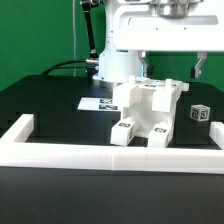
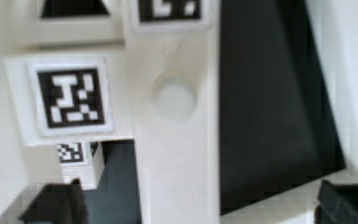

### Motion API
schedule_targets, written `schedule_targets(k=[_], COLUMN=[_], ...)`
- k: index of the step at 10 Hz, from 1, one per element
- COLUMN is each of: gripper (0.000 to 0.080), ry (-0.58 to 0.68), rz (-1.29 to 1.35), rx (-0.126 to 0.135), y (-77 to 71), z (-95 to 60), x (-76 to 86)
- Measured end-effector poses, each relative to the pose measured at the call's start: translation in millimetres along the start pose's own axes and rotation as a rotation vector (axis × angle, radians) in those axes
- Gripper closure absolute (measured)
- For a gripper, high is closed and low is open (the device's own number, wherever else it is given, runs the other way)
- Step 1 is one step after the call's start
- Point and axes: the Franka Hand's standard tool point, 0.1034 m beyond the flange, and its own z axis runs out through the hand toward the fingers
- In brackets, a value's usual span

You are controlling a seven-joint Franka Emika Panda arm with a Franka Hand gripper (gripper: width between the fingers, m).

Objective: Assemble chair

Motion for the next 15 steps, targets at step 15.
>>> schedule_targets(k=[15], gripper=[0.015], ry=[-0.057], rz=[0.354], rx=[-0.032], y=[-39.7], z=[21.7], x=[-127.5])
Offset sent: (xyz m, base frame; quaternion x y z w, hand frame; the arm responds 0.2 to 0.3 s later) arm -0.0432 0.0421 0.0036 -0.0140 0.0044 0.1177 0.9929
